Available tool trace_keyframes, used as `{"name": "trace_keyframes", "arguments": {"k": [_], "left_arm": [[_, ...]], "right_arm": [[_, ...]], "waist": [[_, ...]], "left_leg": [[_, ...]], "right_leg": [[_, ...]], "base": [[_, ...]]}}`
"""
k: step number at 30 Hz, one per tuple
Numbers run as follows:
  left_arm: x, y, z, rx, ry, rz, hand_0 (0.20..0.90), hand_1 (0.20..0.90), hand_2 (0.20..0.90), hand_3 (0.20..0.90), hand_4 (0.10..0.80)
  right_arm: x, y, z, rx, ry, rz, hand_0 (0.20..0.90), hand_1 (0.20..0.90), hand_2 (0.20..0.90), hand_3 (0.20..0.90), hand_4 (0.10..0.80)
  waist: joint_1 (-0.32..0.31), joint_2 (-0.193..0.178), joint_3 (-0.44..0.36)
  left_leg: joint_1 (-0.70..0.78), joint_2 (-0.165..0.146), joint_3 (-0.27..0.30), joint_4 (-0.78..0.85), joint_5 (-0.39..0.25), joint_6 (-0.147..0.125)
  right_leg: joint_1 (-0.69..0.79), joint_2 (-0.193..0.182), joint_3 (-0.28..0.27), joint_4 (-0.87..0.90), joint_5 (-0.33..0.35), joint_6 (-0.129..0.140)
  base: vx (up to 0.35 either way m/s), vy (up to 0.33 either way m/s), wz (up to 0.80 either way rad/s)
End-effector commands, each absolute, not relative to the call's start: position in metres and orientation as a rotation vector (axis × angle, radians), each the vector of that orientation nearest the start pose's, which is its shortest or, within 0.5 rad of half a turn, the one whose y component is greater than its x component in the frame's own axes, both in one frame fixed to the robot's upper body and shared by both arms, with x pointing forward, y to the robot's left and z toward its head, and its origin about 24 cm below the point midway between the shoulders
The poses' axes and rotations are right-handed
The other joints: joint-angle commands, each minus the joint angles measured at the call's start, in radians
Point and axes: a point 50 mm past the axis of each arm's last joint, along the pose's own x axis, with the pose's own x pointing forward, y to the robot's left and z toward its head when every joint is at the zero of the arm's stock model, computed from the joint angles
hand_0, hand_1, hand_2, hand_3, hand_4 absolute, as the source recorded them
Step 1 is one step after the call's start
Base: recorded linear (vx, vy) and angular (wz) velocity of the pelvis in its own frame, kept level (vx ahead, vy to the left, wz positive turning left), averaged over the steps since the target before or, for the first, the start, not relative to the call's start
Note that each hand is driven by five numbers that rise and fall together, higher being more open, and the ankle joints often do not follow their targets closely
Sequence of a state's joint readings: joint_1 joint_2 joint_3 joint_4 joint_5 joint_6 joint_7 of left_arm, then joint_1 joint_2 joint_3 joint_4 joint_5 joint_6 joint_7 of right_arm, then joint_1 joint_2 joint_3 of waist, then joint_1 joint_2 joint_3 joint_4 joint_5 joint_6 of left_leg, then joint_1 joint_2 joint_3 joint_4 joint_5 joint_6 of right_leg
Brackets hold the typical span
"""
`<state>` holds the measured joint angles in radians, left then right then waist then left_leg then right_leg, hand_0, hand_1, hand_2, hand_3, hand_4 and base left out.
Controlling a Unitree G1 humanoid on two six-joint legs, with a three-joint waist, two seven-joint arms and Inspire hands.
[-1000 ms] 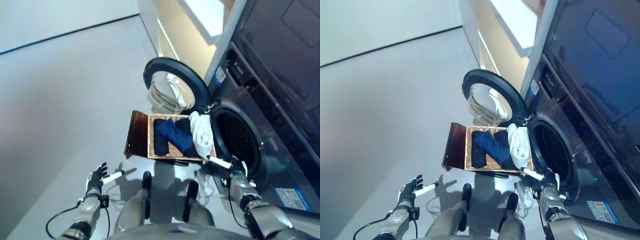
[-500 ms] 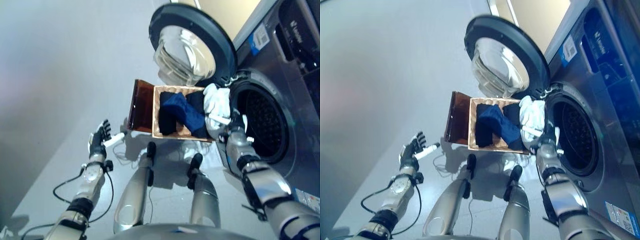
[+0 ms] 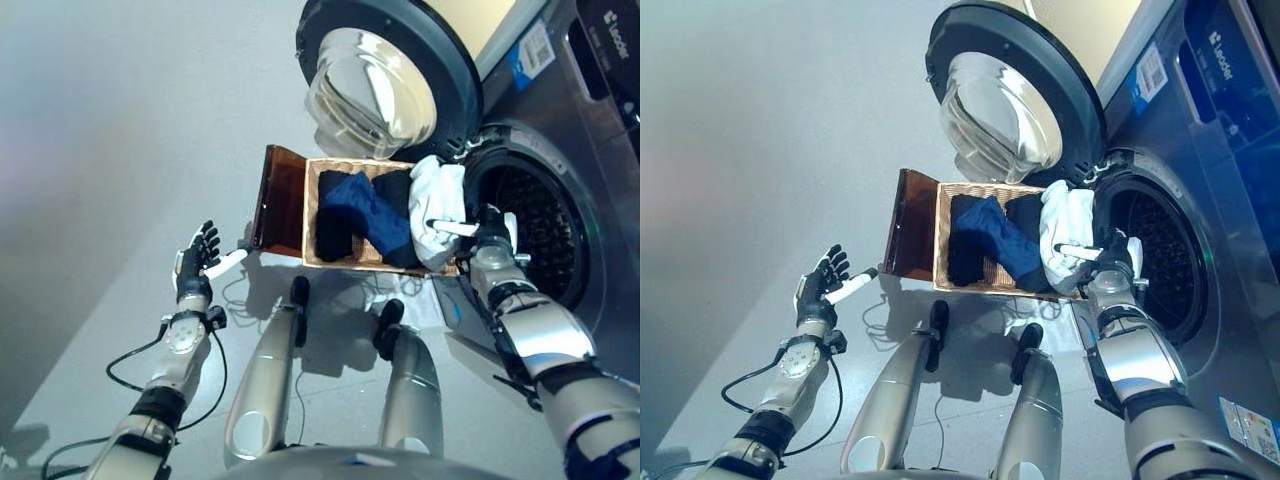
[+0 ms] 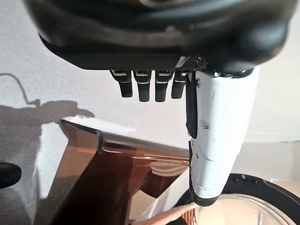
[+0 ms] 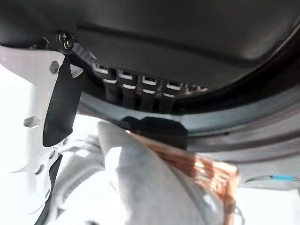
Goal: Pick up the clothes and place them into the washing machine
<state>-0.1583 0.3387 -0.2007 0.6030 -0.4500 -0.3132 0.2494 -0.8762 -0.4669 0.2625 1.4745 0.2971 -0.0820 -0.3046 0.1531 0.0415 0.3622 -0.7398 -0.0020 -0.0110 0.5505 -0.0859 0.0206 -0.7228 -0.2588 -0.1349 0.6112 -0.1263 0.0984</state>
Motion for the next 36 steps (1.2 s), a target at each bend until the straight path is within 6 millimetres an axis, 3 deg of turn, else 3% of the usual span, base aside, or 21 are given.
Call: {"name": "trace_keyframes", "arguments": {"k": [1,6,19,20,27,36], "left_arm": [[0.261,0.231,-0.002,0.000,0.055,0.270,0.900,0.900,0.900,0.900,0.800],[0.259,0.224,-0.001,0.005,0.045,0.223,0.900,0.900,0.900,0.900,0.800],[0.258,0.211,-0.004,0.022,0.055,0.156,0.900,0.900,0.900,0.900,0.800],[0.259,0.209,0.000,0.022,0.039,0.150,0.900,0.900,0.900,0.900,0.800],[0.257,0.211,-0.002,0.033,0.041,0.159,0.900,0.900,0.900,0.900,0.800],[0.249,0.219,-0.006,0.043,0.056,0.169,0.900,0.900,0.900,0.900,0.800]], "right_arm": [[0.332,-0.316,0.038,-0.481,0.437,-0.577,0.900,0.900,0.900,0.900,0.800],[0.322,-0.323,0.029,-0.503,0.474,-0.596,0.900,0.900,0.900,0.900,0.800],[0.314,-0.346,0.041,-0.622,0.488,-0.659,0.900,0.900,0.900,0.900,0.800],[0.312,-0.353,0.043,-0.645,0.497,-0.685,0.200,0.200,0.200,0.200,0.300],[0.302,-0.363,0.042,-0.672,0.522,-0.733,0.200,0.200,0.200,0.200,0.300],[0.293,-0.373,0.041,-0.651,0.525,-0.780,0.200,0.200,0.200,0.200,0.300]], "waist": [[0.029,0.024,-0.081],[0.048,0.036,-0.086],[0.076,0.043,-0.088],[0.079,0.048,-0.086],[0.080,0.060,-0.088],[0.063,0.077,-0.095]], "left_leg": [[-0.018,-0.015,-0.016,0.069,-0.141,-0.049],[-0.027,-0.031,-0.027,0.061,-0.132,-0.045],[-0.079,-0.054,-0.044,0.034,-0.107,-0.045],[-0.090,-0.058,-0.046,0.036,-0.105,-0.046],[-0.087,-0.066,-0.045,0.017,-0.094,-0.045],[0.022,-0.075,-0.015,-0.137,-0.035,-0.055]], "right_leg": [[0.076,0.004,-0.012,-0.088,-0.027,0.008],[0.085,-0.005,-0.027,-0.098,-0.024,0.012],[0.068,-0.026,-0.055,-0.117,-0.016,0.019],[0.061,-0.029,-0.058,-0.115,-0.017,0.018],[0.064,-0.038,-0.059,-0.131,-0.003,0.021],[0.158,-0.049,-0.049,-0.302,0.099,0.047]], "base": [[0.045,0.010,0.07],[0.024,0.009,0.13],[0.019,0.008,0.13],[0.008,0.019,0.21],[0.011,0.014,0.07],[-0.001,0.039,-0.03]]}}
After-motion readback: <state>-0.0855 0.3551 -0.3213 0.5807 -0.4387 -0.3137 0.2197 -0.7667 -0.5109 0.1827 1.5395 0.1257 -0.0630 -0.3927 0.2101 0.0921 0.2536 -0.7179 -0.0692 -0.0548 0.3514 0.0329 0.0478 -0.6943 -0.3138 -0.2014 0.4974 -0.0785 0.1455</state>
